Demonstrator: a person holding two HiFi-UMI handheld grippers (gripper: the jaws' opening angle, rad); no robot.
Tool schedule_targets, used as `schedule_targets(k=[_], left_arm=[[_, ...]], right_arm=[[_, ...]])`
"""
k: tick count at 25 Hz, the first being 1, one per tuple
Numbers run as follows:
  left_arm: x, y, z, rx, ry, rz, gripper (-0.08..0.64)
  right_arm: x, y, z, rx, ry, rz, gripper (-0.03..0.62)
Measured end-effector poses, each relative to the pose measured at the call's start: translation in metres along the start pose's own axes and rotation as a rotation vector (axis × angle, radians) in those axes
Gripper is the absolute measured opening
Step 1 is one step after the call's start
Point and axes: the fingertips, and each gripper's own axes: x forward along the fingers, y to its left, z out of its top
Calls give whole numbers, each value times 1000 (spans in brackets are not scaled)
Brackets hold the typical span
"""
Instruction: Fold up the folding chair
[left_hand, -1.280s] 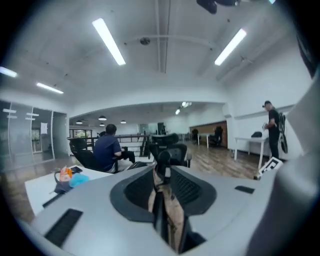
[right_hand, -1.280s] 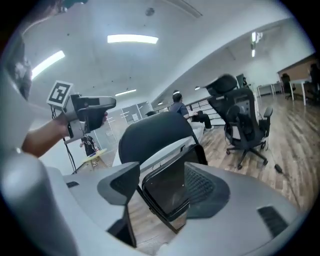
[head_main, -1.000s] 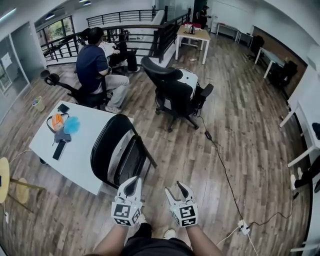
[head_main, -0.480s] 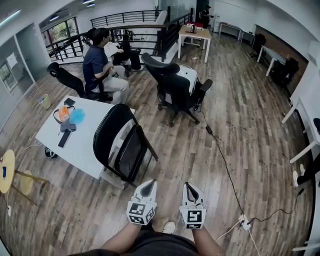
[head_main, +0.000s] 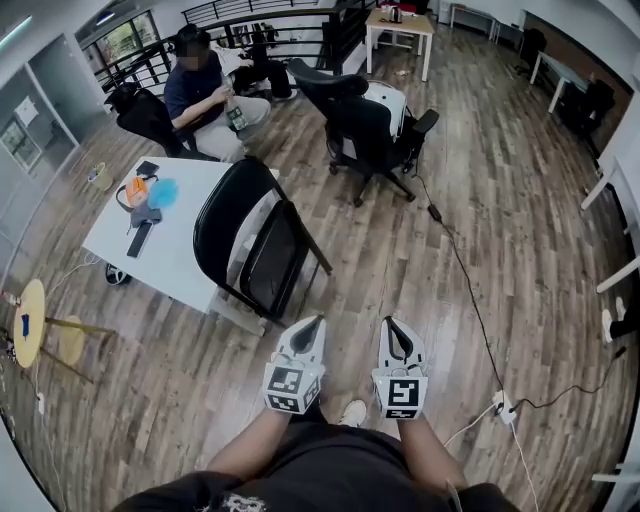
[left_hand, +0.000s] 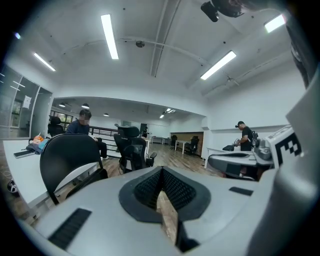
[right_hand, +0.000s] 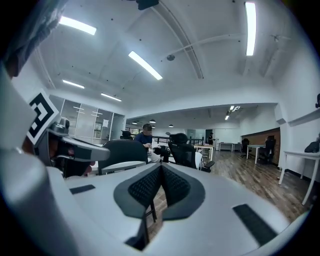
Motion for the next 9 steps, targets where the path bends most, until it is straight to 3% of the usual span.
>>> schedule_targets(k=[9], left_arm=[[8, -8, -5, 35, 10, -7, 6]], right_arm=[[2, -5, -6, 2, -9, -7, 12]])
